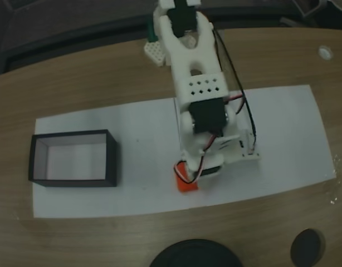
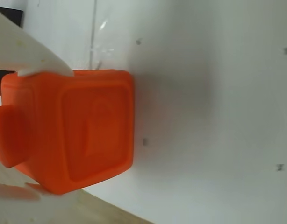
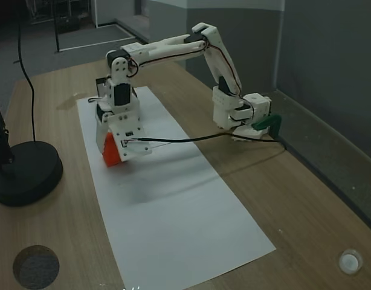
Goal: Grab a orange square and put it in the box.
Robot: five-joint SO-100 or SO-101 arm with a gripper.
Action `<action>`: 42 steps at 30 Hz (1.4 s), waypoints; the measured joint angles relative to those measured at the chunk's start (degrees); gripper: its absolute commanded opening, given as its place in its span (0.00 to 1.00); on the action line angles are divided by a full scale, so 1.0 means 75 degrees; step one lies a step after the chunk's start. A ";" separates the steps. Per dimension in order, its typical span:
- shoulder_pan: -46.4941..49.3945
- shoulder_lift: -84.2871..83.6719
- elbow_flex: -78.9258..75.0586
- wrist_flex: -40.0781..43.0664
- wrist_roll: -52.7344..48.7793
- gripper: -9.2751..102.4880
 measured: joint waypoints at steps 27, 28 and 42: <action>0.5977 0.0211 -0.5156 0.1711 -0.2695 0.16; 0.5965 0.0047 -0.5156 0.1711 -0.2648 0.16; 0.5871 -0.1934 -0.5156 0.1852 -0.2402 0.15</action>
